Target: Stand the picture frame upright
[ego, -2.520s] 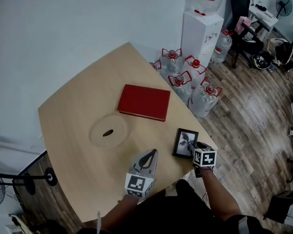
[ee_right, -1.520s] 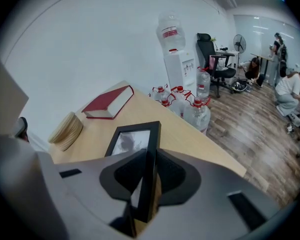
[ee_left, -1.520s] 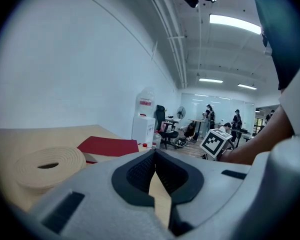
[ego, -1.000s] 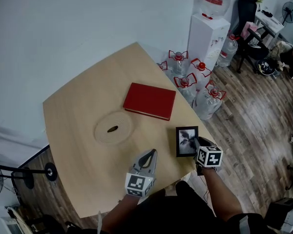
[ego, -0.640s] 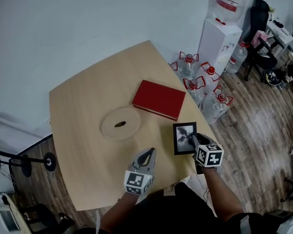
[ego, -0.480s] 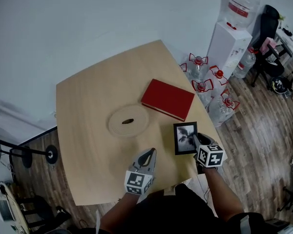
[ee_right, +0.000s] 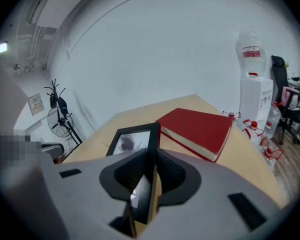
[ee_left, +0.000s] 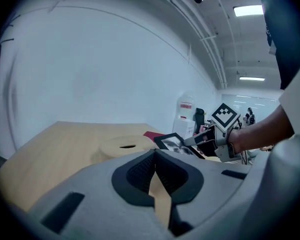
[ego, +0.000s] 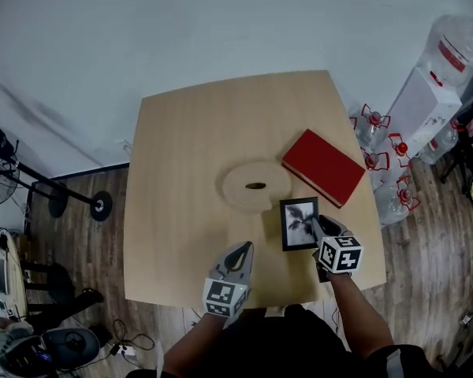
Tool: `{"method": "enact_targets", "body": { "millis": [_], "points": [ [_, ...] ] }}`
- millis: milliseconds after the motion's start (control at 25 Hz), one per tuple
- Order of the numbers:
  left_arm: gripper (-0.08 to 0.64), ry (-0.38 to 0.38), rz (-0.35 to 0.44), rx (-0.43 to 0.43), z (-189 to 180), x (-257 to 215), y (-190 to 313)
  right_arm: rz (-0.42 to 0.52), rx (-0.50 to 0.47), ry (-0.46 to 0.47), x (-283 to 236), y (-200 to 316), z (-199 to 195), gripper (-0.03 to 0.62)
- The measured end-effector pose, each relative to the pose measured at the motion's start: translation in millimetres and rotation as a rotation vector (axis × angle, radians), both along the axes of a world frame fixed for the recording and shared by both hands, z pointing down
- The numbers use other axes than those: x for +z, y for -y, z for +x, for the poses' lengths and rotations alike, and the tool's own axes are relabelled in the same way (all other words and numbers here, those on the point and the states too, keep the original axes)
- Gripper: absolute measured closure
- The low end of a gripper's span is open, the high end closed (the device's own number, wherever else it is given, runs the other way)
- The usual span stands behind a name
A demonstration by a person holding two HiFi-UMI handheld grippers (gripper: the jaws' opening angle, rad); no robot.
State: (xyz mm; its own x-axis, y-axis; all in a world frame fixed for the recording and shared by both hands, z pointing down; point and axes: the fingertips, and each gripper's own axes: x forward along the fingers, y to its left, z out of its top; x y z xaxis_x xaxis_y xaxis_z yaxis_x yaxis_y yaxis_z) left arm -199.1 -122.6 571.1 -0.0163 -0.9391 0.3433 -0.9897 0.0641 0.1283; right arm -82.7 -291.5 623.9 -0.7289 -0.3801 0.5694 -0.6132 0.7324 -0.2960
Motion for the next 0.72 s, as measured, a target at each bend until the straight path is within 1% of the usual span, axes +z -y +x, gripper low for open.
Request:
{"method": "enact_targets", "body": {
  "millis": [280, 400, 560, 720],
  "points": [
    [0.565, 0.003, -0.013, -0.135, -39, 4, -43, 0.001, -0.133, 0.001, 5, -27, -68, 0.523],
    [0.565, 0.005, -0.014, -0.182, -51, 5, -60, 0.005, -0.167, -0.001, 7, -36, -89, 0.523],
    [0.565, 0.007, -0.015, -0.217, -58, 8, -73, 0.007, -0.179, -0.012, 14, -43, -99, 0.523],
    [0.565, 0.002, -0.012, -0.231, -61, 9, -79, 0.024, -0.175, -0.027, 21, -49, -103, 0.523]
  ]
}}
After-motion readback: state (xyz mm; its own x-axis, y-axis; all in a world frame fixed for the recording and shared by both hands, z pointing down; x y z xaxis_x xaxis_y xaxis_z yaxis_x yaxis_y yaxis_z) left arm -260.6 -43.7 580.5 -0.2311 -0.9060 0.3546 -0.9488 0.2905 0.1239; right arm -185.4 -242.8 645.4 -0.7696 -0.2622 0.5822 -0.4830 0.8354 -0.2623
